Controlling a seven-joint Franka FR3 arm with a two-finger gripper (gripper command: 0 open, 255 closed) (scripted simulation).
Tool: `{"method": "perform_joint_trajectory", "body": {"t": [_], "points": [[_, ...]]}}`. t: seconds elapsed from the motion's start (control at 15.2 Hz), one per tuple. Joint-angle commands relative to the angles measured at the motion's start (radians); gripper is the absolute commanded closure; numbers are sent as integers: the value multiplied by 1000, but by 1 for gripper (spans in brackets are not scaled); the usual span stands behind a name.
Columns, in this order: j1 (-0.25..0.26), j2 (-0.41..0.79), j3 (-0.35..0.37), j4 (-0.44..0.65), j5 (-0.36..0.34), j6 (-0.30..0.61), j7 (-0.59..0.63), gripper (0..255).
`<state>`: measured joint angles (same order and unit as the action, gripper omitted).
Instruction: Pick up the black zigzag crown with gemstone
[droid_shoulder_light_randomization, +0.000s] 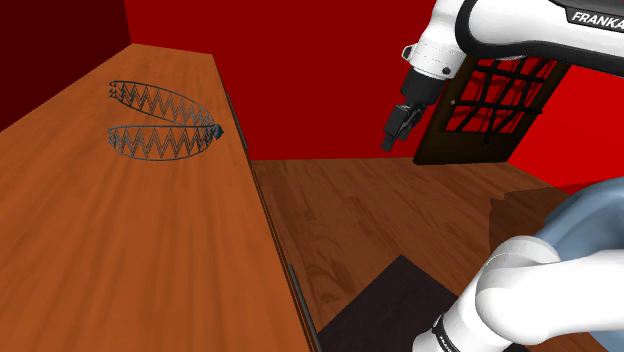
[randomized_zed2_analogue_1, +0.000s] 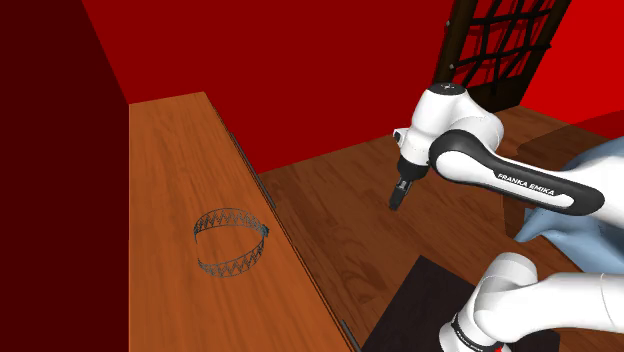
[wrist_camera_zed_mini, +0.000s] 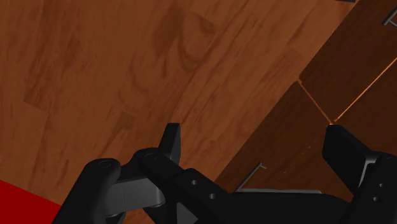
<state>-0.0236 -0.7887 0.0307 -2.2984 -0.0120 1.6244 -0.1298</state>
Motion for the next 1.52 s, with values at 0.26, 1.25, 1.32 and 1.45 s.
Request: {"method": "perform_joint_trajectory", "body": {"t": [0.26,1.25,1.32,1.45], "points": [[21,98,59,61,48,45,70,0],[65,536,264,446,101,148,329,0],[68,569,276,482,96,149,348,0],[76,639,301,558,81,148,386,0]]}}
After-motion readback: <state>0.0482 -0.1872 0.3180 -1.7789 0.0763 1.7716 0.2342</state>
